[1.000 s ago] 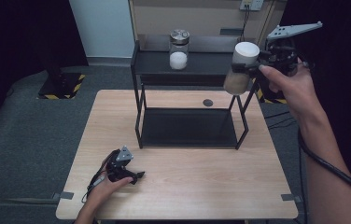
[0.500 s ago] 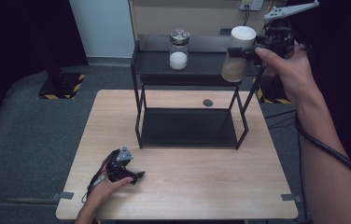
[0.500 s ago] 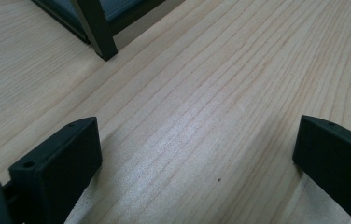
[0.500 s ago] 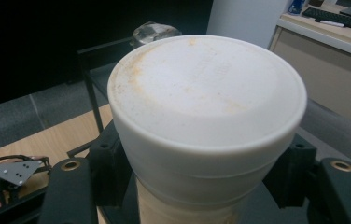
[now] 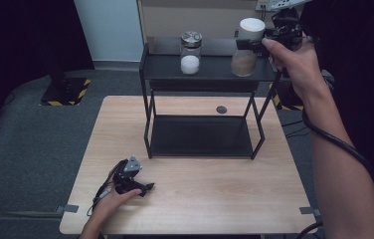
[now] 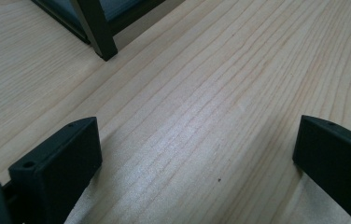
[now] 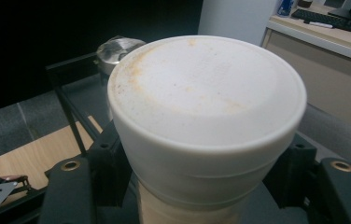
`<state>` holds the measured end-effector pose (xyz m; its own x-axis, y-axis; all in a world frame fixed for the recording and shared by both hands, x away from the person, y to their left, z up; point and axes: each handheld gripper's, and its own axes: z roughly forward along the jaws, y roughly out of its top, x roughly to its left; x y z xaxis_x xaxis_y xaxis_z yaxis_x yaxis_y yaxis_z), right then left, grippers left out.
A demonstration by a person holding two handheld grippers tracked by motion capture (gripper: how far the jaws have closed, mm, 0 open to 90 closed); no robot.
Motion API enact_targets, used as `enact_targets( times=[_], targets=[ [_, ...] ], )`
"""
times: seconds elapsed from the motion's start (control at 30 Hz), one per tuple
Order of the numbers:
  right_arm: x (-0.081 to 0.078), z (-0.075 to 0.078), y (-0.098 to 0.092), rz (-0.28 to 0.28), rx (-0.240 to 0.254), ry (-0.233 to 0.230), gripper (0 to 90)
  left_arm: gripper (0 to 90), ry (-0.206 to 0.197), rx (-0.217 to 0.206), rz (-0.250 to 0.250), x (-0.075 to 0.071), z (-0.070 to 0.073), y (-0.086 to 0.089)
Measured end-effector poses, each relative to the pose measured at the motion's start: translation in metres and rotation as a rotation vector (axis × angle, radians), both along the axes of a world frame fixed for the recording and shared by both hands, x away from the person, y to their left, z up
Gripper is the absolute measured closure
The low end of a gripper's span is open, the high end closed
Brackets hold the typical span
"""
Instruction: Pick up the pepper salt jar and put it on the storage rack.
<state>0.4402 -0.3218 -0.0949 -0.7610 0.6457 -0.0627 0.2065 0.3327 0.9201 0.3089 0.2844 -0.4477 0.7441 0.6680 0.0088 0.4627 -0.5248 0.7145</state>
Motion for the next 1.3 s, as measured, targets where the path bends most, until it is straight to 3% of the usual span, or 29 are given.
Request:
enact_targets(
  times=[0.53,0.97,1.3],
  targets=[
    [0.030,-0.011,0.018,-0.016,-0.007,0.019,35.4,0.0,0.002,0.001,-0.002,0.001,0.000,0.000],
    [0.038,-0.019,0.021,-0.018,-0.012,0.043,35.4,0.0,0.001,0.001,-0.002,0.001,0.000,0.000],
    [0.039,-0.024,0.015,-0.025,0.017,0.057,34.8,0.0,0.001,0.001,-0.002,0.001,0.000,0.000]
  ],
)
